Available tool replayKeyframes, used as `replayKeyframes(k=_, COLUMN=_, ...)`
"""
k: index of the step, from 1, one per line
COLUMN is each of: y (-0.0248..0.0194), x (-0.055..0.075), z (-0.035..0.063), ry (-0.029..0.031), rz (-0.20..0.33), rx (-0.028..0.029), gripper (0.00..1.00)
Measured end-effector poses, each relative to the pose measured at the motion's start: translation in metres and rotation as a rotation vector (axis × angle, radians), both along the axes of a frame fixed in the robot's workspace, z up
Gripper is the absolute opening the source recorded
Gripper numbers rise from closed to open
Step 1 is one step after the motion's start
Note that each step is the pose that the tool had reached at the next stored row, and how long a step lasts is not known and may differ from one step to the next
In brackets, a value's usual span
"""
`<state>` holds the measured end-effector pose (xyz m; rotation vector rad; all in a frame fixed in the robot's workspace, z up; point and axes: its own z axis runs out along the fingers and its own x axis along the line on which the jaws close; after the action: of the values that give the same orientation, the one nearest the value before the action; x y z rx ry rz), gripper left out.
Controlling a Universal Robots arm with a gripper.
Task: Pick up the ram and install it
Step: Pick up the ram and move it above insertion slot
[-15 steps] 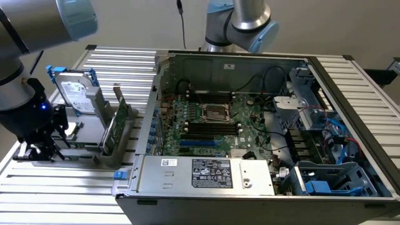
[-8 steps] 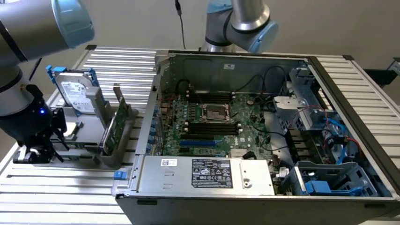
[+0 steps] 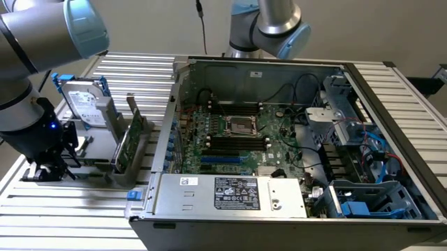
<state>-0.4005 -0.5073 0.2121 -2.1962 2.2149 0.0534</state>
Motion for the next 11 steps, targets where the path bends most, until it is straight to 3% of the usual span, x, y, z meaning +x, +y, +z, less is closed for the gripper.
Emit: replayKeyframes(k=11, y=0.0034, x=0.0, z=-0.0159, ry=0.0013, rz=0.0, rx=0.0004, gripper=0.36)
